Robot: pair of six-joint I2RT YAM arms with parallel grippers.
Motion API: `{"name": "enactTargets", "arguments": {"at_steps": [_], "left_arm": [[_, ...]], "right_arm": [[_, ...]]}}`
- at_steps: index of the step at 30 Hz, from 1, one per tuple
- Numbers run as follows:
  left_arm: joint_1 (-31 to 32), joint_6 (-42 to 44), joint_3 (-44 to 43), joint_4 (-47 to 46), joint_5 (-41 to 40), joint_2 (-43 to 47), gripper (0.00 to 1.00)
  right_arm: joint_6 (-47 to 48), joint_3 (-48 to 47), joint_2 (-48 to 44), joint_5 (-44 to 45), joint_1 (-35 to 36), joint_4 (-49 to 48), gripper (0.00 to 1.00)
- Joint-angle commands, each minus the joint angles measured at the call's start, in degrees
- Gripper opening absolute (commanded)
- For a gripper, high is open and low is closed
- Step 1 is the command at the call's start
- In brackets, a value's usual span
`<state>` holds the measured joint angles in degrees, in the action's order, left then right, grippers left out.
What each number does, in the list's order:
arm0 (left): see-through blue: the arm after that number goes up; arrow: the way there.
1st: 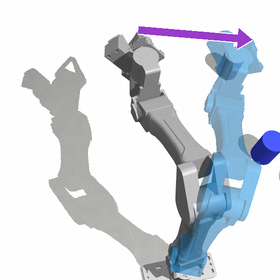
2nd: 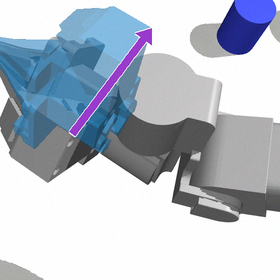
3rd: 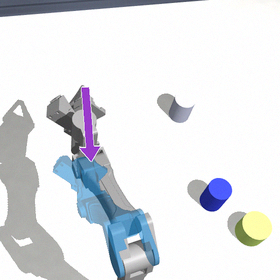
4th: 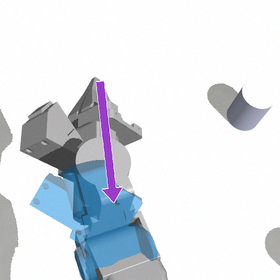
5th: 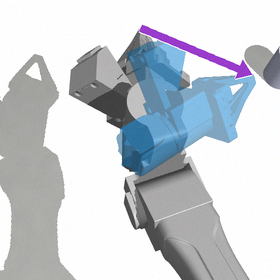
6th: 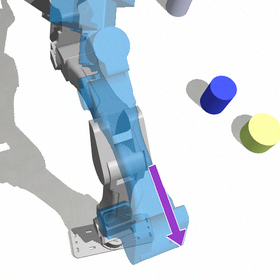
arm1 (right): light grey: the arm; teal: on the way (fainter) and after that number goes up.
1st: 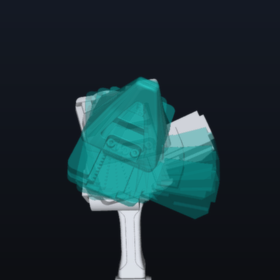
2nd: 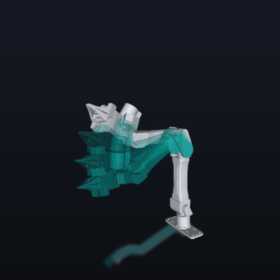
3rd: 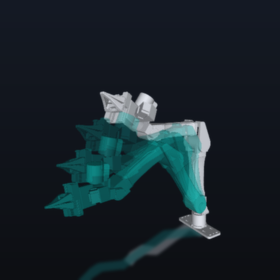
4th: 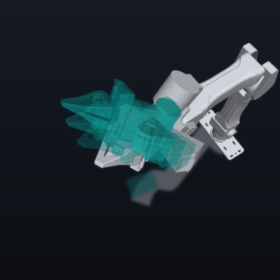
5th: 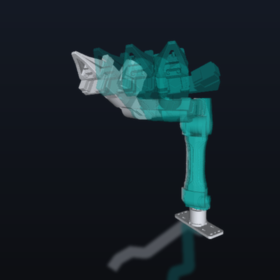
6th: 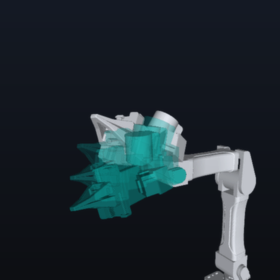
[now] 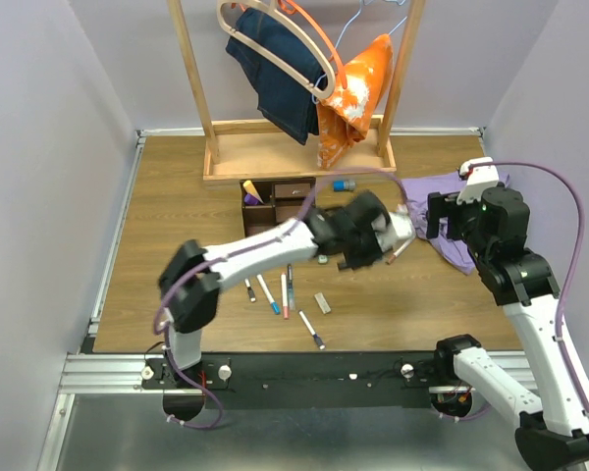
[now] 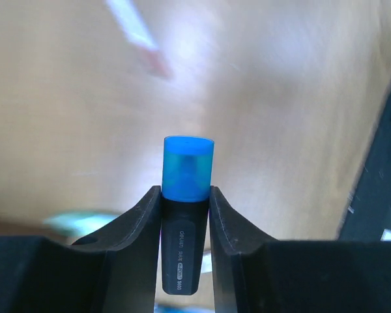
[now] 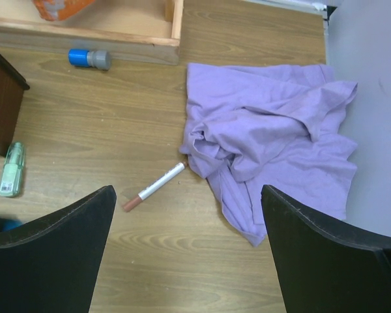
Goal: Sort the stationery into containers
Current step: Pick up the pen from the center of the board, then place the pen in the storage box.
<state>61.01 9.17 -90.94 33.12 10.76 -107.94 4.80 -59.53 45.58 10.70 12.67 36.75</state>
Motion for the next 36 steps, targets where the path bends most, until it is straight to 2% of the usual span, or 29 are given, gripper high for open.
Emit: {"name": "enactTargets", "arguments": {"at_steps": [1, 5, 9, 12, 15, 17, 22, 27, 36], "left_arm": [[-8.0, 1.5, -4.2, -0.5, 1.5, 9.9, 0.27], [-18.6, 3.1, -2.0, -4.6, 2.9, 16.4, 0.28], [-27.8, 2.8, 4.3, -15.7, 6.8, 22.1, 0.27], [-32.3, 1.8, 9.9, -21.2, 10.8, 26.2, 0.27], [-36.7, 1.6, 17.7, -31.2, 13.8, 29.6, 0.3], [-39.5, 0.9, 21.4, -32.9, 15.7, 30.2, 0.31], [-44.8, -2.7, 26.1, -42.9, 20.6, 27.8, 0.31], [-49.1, -7.6, 27.0, -50.2, 23.8, 22.0, 0.31], [-50.0, -14.0, 29.1, -58.6, 27.4, 15.3, 0.31]], "right_arm": [[1.1, -2.8, 2.6, -2.2, -0.4, -2.9, 1.0], [1.2, -4.4, 6.0, -5.2, -0.3, -4.7, 1.0], [1.4, -6.4, 10.3, -7.4, -0.4, -6.8, 1.0], [1.8, -9.6, 15.5, -8.2, -0.3, -7.1, 1.0], [2.4, -11.8, 20.2, -9.3, -0.3, -7.3, 1.0], [2.8, -14.5, 23.7, -9.6, -0.3, -6.9, 1.0], [5.0, -19.5, 29.5, -8.1, -0.4, -5.4, 1.0], [7.9, -23.2, 33.5, -6.4, -0.3, -3.9, 1.0], [10.7, -21.6, 36.9, -3.0, -0.4, -5.8, 1.0]]}}
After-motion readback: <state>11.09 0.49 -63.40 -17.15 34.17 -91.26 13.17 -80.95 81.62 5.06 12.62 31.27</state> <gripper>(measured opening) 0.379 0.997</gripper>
